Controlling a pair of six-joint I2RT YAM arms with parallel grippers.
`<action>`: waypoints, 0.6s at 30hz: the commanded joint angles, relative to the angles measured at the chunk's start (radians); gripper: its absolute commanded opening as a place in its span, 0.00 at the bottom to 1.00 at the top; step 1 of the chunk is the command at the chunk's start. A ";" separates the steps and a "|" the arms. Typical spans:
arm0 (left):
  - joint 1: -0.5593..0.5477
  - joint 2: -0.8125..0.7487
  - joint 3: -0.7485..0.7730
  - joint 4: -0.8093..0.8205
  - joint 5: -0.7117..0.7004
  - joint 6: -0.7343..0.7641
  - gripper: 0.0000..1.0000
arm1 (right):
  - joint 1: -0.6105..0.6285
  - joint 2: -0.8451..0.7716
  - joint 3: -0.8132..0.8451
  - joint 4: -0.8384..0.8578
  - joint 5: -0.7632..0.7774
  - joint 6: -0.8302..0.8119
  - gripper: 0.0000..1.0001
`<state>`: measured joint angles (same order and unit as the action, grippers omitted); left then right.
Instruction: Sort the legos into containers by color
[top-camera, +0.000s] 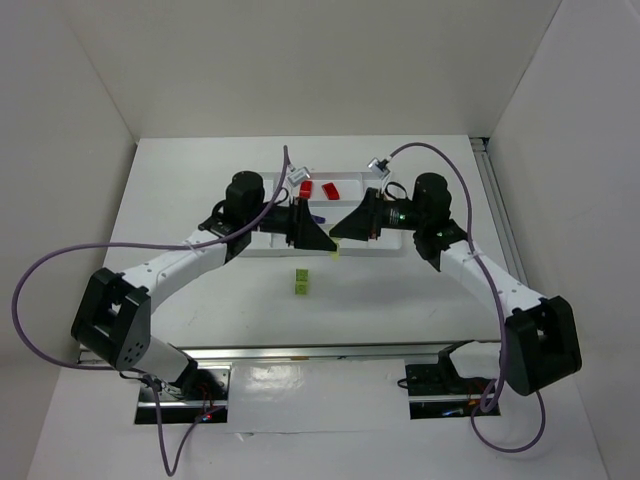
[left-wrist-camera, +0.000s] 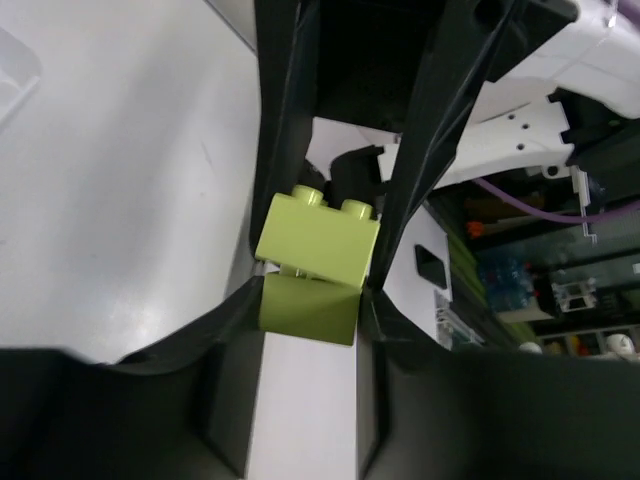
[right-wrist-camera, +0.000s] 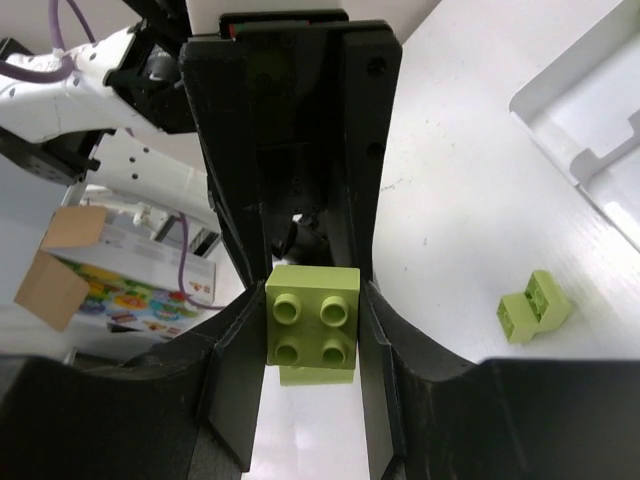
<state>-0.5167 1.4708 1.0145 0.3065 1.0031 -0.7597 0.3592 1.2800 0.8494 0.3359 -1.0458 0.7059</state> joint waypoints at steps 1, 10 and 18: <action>-0.008 -0.004 0.018 0.097 0.020 -0.024 0.38 | 0.011 0.007 0.042 -0.003 0.032 -0.026 0.17; 0.035 -0.063 0.027 -0.102 0.011 0.115 0.00 | -0.061 -0.013 0.031 -0.011 0.128 -0.009 0.16; 0.168 -0.095 0.048 -0.442 -0.088 0.277 0.00 | -0.069 0.056 0.124 -0.360 0.478 -0.127 0.16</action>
<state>-0.3962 1.4036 1.0157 0.0158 0.9672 -0.5697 0.2775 1.2949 0.8871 0.1616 -0.7673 0.6590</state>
